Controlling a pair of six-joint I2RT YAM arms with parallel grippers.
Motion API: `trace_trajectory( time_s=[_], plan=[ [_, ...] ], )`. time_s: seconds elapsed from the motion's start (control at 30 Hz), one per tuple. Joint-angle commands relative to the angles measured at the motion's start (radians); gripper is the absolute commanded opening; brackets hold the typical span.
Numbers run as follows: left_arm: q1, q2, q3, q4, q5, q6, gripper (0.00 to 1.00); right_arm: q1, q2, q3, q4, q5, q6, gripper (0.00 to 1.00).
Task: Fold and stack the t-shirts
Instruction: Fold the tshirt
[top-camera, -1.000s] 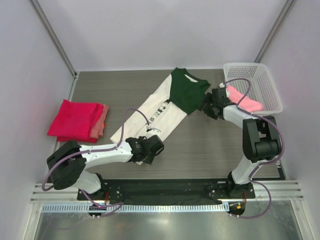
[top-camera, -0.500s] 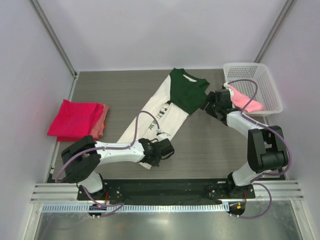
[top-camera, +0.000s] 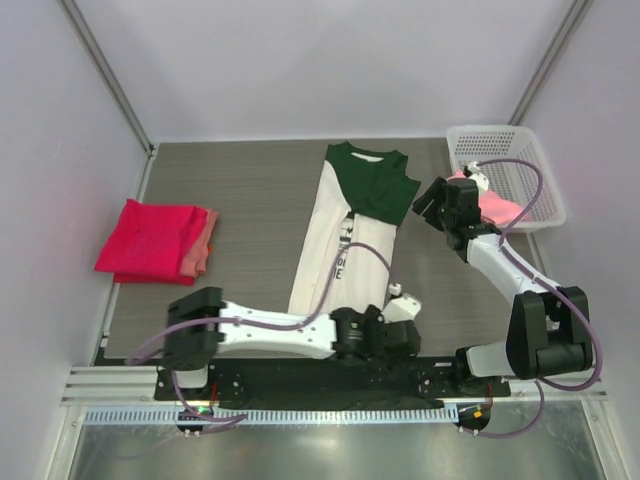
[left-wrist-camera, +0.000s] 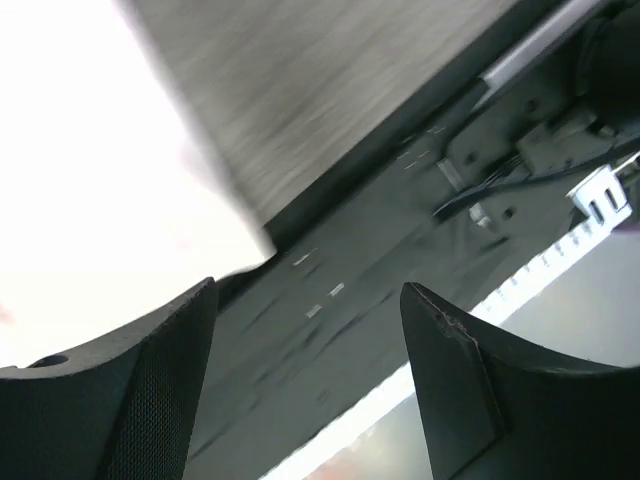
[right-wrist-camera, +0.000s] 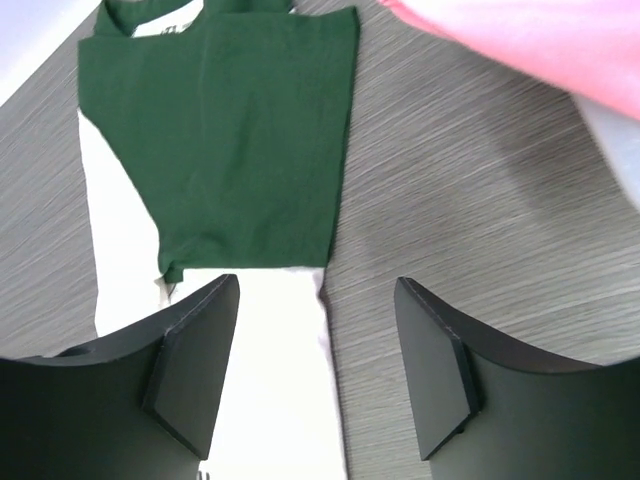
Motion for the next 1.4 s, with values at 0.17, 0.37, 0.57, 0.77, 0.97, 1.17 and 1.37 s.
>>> trace_trajectory(
  time_s=[0.17,0.37,0.57,0.77,0.97,1.17,1.37],
  plan=[
    [0.297,-0.53,-0.356,0.074,0.07,-0.022,0.73,0.041,0.055,0.06,-0.016,-0.23,0.017,0.54],
    [0.606,-0.696,-0.535,0.1,0.122,-0.004,0.73,0.274,0.119,0.145,-0.144,-0.09,0.073,0.48],
    [0.855,-0.704,-0.7,0.241,0.276,-0.008,0.67,0.516,0.177,0.157,-0.211,0.086,0.27,0.34],
    [0.915,-0.633,-0.759,0.335,0.368,-0.01,0.61,0.676,0.297,0.218,-0.196,0.115,0.362,0.01],
    [0.916,-0.571,-0.8,0.411,0.435,-0.022,0.59,0.808,0.374,0.287,-0.268,0.2,0.42,0.01],
    [0.916,-0.486,-0.808,0.444,0.461,-0.022,0.47,0.853,0.441,0.341,-0.319,0.232,0.476,0.01],
    [0.916,-0.425,-0.814,0.484,0.481,-0.03,0.33,0.873,0.476,0.359,-0.374,0.266,0.534,0.01]
  ],
)
